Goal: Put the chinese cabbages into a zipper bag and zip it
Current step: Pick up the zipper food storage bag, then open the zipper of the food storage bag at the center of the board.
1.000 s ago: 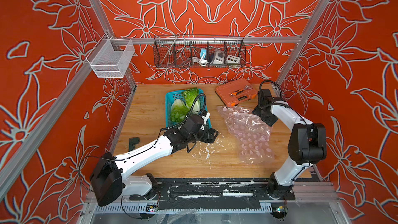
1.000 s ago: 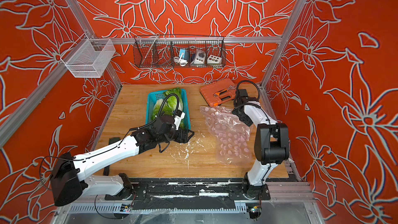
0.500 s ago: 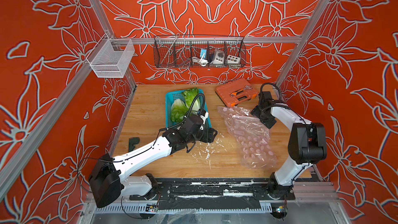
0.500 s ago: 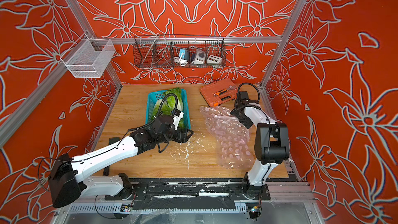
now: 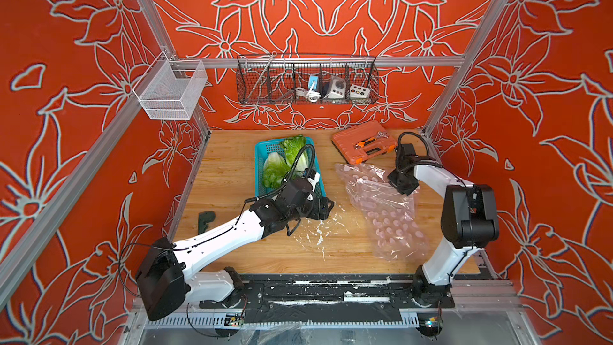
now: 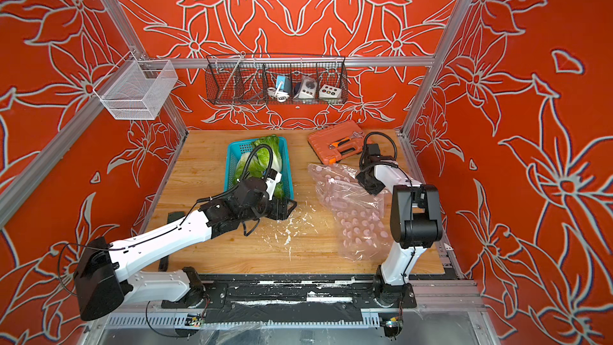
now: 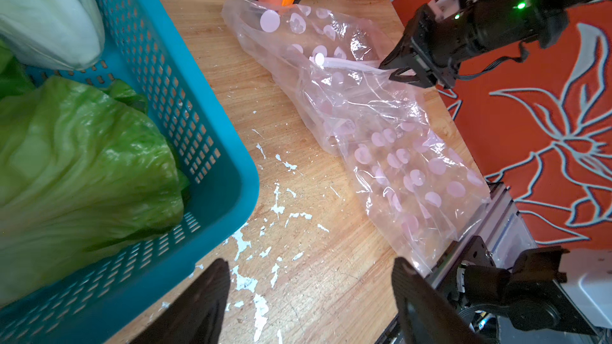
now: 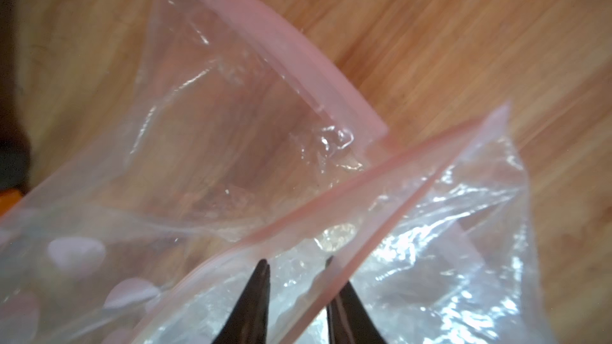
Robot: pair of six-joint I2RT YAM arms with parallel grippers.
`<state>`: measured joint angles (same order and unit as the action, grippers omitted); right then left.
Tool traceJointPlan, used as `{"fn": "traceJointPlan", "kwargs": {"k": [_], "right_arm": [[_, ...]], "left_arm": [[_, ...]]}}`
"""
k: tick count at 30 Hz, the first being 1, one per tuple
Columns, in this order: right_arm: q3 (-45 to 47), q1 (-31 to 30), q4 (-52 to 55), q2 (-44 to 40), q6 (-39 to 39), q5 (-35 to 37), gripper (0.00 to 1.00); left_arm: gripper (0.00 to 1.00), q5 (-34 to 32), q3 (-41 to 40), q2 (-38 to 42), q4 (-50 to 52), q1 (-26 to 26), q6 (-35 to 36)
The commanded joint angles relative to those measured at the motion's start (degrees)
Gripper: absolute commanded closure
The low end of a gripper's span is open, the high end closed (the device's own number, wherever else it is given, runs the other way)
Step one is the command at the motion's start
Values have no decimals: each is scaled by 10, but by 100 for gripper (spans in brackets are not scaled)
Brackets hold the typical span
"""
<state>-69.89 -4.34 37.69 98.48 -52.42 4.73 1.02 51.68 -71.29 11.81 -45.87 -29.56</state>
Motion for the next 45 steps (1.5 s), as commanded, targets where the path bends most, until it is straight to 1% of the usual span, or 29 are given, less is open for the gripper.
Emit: {"fn": "traceJointPlan", "kwargs": {"k": [1,3,7,9,10,12,15,17,18,21,23,26,32,36,37,39,41,43,45], "right_arm": [[-17,-26,9,-85,65,46,100],[-26,-47,19,-117,111,52,100],[-53,-114,48,-160,229,85,100],[-80,-147,72,-163,293,76,100],[-96,-165,84,-162,326,59,100],[-123,-194,108,-156,378,3,100],[-129,-232,109,-165,425,-65,100],[-119,-243,97,-172,428,-102,100],[-112,-244,89,-173,424,-116,100],[-97,-245,73,-163,407,-157,100],[-88,-246,63,-156,388,-191,100],[-75,-248,39,-158,350,-235,100],[-59,-257,43,-162,303,-275,100],[-35,-258,39,-186,265,-297,100],[-26,-258,32,-197,255,-307,100],[-14,-258,35,-217,241,-320,100],[-10,-258,57,-241,242,-312,100],[-13,-259,89,-259,250,-293,100],[-15,-259,109,-274,250,-286,100]], "left_arm": [[22,-37,25,24,30,0,17],[22,-43,43,32,44,8,26],[22,-27,96,38,86,42,35],[22,-18,120,38,104,57,38],[22,-8,131,38,110,65,40],[21,23,145,32,114,75,39],[17,100,134,18,78,76,28],[12,167,101,7,33,73,3],[10,189,81,5,8,68,-9],[9,217,23,5,-79,51,-53],[9,228,3,-3,-127,41,-72],[12,215,-3,-35,-147,33,-74],[17,214,5,-100,-209,32,-89],[25,199,3,-135,-234,32,-96],[28,198,1,-144,-240,32,-95],[44,191,-3,-156,-241,33,-89],[63,171,-2,-166,-208,38,-75],[76,145,-4,-171,-164,46,-61],[81,128,-7,-177,-124,53,-50]]}}
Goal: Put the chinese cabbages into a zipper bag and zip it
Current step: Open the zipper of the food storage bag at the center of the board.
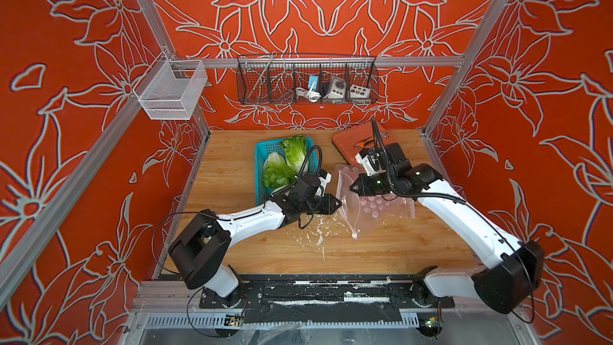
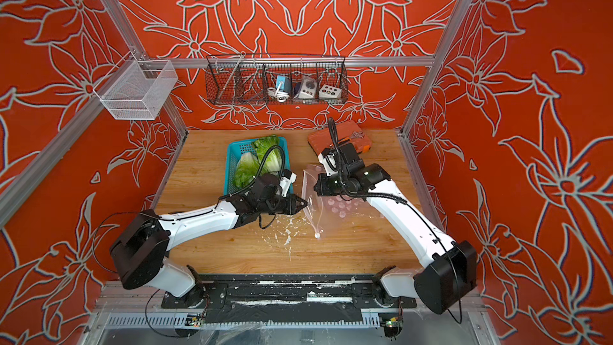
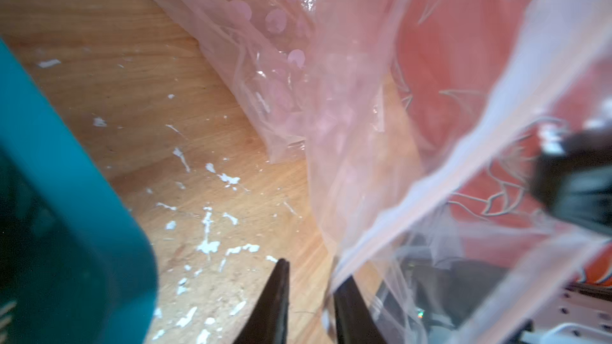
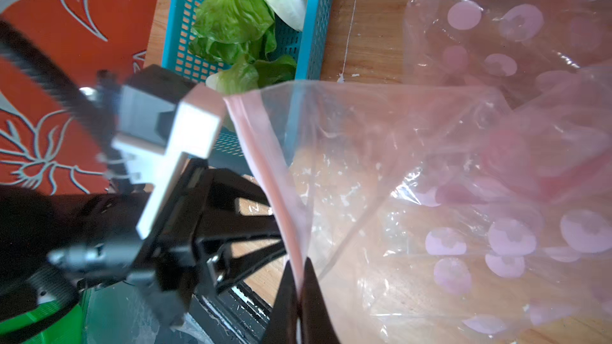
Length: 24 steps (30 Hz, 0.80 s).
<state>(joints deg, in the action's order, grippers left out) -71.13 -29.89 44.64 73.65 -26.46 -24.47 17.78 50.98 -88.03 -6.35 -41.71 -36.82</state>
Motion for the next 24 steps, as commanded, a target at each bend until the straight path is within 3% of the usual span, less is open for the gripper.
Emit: {"fn": "traceJointPlan", "kwargs": {"k": [1,5,8,10,14,20,24], "right_arm": [[-2,-3,41,-30,-17,1,100],[13,-6,-1,-37,-59,-50,100],[32,-9,-32,-24,-70,-26,100],[36,-9,-35,-7,-61,-3,100],[27,-7,-34,22,-42,49,100],[17,1,-46,63,-44,59,100],[15,1,-65,75,-57,44,100]], "left_arm": [[83,-42,1,-15,71,14,28],[90,-10,24,-41,91,11,34],[87,0,44,-50,91,1,42],[78,-3,64,-50,118,2,65],[48,-20,101,-13,218,26,131],[29,-10,112,99,320,124,188],[22,-35,133,117,347,180,210]]}}
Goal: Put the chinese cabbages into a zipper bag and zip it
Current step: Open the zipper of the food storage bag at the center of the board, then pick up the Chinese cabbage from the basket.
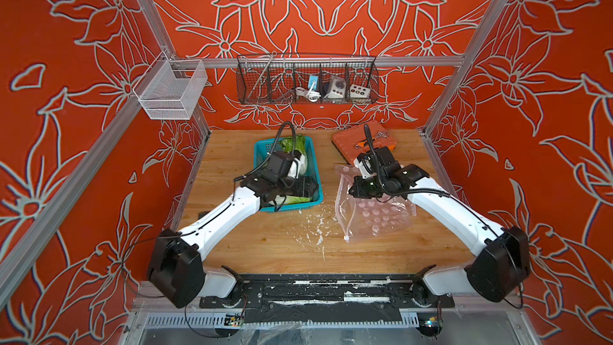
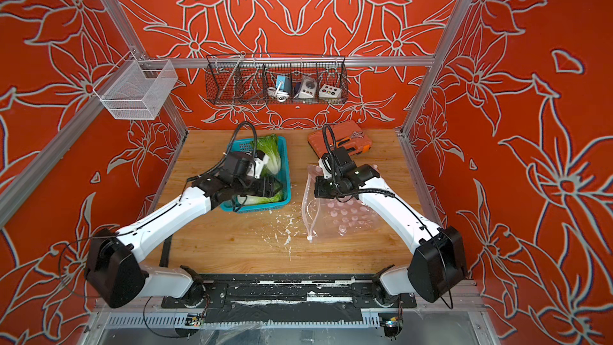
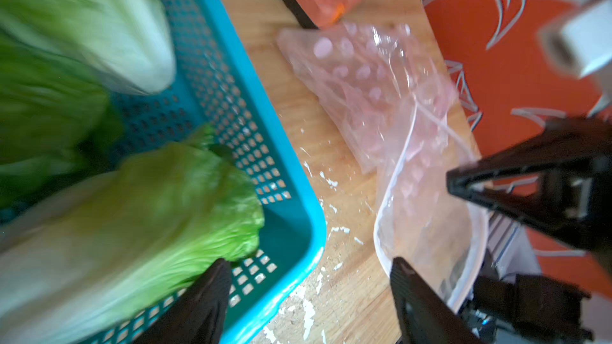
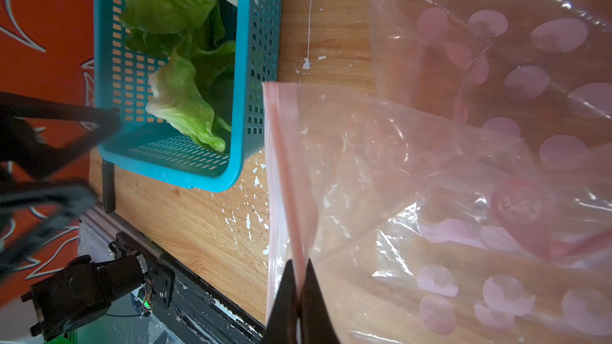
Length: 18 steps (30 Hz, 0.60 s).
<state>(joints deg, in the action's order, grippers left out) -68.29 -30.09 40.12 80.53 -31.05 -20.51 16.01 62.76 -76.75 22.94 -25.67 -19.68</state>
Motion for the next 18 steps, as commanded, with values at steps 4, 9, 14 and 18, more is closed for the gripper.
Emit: {"fn": "traceJointPlan", "kwargs": {"k": [4,9,14,18], "right_arm": [[-9,3,-39,20,-24,-8,100],[1,3,-33,16,-29,-6,100],[19,3,-39,6,-34,-2,100],[23,3,-45,11,-36,-4,100]], "left_arm": [[16,-102,72,-76,64,18,44],[15,-252,141,-181,104,-50,53],[12,-392,168,-247,143,-99,53],[19,-440,154,-280,151,-107,51]]}}
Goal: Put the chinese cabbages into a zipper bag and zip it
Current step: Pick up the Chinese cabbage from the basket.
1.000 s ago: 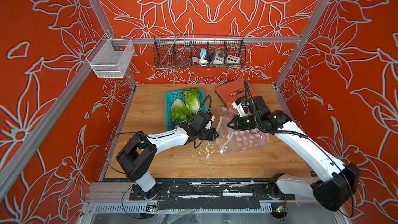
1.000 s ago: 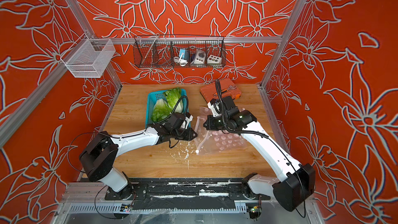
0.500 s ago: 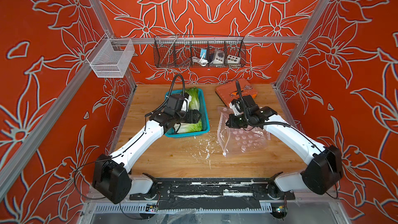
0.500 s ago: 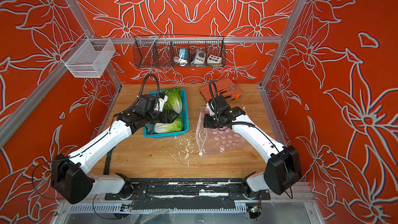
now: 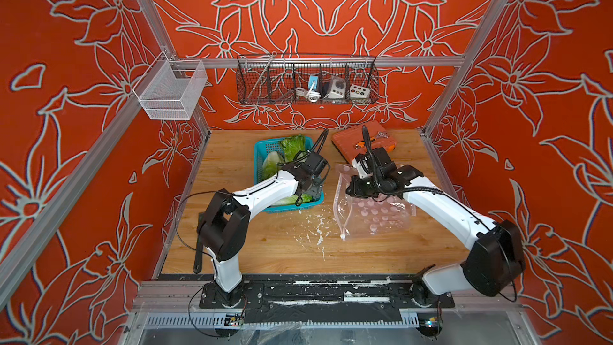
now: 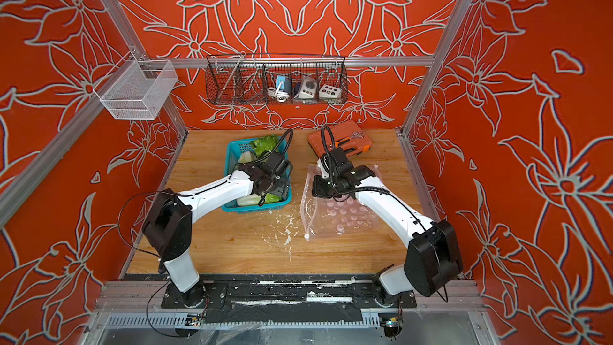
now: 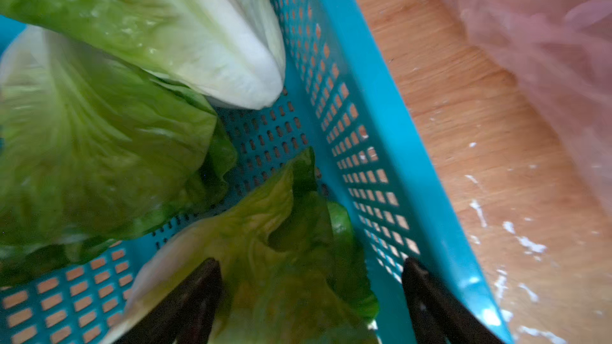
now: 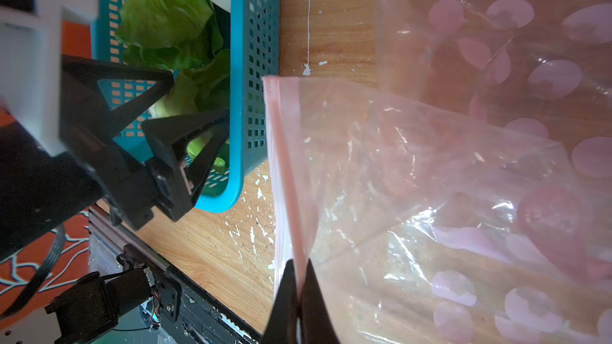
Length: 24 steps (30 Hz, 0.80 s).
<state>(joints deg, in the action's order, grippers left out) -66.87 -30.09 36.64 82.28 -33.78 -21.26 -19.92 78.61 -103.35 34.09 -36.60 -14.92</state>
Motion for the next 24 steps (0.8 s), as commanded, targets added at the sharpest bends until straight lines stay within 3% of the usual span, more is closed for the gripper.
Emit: {"fn": "traceJointPlan", "kwargs": {"k": [1,4,6,9,13,17,24], "right_arm": [[6,3,-10,-5,-8,3,100],[0,3,-9,0,-7,5,100],[-3,3,-9,0,-6,6,100],[-8,3,-4,-2,-4,8,100],[-9,3,2,-11,-2,12,100],[-5,4,-3,-20,-9,16,100],[2,12,-47,-30,-51,-13,100]], "left_arm": [[23,-81,-8,-16,34,1,2],[39,-88,-3,-22,26,1,10],[58,-88,11,-23,21,1,17],[78,-86,43,-17,32,1,30],[96,-91,104,18,91,1,43],[100,-64,137,97,107,4,41],[100,171,66,274,-16,40,-34]]}}
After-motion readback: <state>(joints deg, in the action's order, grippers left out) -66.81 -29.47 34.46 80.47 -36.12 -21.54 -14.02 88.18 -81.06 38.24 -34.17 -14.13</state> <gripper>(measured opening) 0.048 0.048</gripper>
